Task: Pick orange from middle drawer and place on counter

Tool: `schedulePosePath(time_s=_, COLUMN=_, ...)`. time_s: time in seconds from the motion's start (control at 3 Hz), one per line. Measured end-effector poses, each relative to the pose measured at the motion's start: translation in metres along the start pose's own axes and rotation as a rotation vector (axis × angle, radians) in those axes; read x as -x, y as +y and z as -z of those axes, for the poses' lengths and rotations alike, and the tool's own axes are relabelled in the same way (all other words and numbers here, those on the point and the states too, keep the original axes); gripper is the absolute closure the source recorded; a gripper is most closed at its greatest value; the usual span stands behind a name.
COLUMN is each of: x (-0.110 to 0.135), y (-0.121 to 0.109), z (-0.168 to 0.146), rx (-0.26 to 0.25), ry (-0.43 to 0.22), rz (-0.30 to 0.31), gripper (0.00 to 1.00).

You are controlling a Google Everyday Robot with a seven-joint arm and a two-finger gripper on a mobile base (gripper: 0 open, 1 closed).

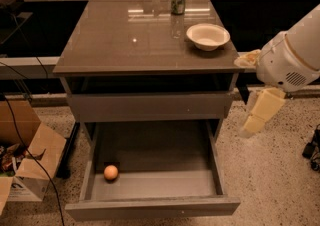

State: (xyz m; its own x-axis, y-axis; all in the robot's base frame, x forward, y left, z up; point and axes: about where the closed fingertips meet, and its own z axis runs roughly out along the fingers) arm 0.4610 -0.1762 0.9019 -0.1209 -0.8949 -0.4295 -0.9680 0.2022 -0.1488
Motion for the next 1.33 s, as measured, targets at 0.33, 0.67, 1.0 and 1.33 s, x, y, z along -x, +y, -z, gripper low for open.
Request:
schedulePosePath(time_s=0.33, x=-0.005, y=-0.01, z=-0.045, rx=0.083, ry=-0.151, rz=-0.051, gripper=0.0)
schedulePosePath(time_s=0.67, x=-0.006, y=-0.01, z=-0.06, rx=0.118, ry=-0.183, rz=-0.07, gripper=0.0)
schedulePosePath(time_s=1.0, x=0.003, y=-0.007, z=-0.075, rx=0.127, ry=-0.202, rz=-0.07, gripper=0.0)
schedulePosePath(time_s=1.33, x=0.014, y=0.003, z=-0.128, rx=0.182, ry=-0.287, rz=-0.081, gripper=0.0)
